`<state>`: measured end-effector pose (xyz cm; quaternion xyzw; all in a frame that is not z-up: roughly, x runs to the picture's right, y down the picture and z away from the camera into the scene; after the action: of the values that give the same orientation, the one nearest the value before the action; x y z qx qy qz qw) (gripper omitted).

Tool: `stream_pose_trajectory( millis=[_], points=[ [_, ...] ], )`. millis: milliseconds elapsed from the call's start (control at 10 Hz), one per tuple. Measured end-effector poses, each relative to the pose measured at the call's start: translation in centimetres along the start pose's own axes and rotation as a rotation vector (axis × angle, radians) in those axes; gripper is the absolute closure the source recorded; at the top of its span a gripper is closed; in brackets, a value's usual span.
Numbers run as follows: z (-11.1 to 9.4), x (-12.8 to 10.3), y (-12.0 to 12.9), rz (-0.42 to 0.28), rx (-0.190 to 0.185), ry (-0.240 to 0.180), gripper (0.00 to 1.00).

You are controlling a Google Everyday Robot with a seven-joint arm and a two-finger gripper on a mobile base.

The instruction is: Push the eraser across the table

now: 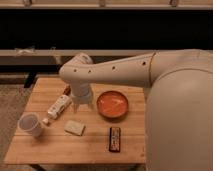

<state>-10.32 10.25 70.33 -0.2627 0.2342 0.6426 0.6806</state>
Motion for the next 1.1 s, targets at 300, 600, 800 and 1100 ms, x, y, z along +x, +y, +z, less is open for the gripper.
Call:
stream_pose_trajectory(
  millis=[300, 600, 800, 1100],
  points=[
    [0.0, 0.0, 0.0, 0.000, 0.000, 0.000, 0.35],
    [0.0, 0.0, 0.0, 0.000, 0.000, 0.000, 0.35],
    [0.0, 0.0, 0.0, 0.000, 0.000, 0.000, 0.35],
    [0.3, 0.1, -1.1, 0.025, 0.000, 0.013, 0.35]
  ],
)
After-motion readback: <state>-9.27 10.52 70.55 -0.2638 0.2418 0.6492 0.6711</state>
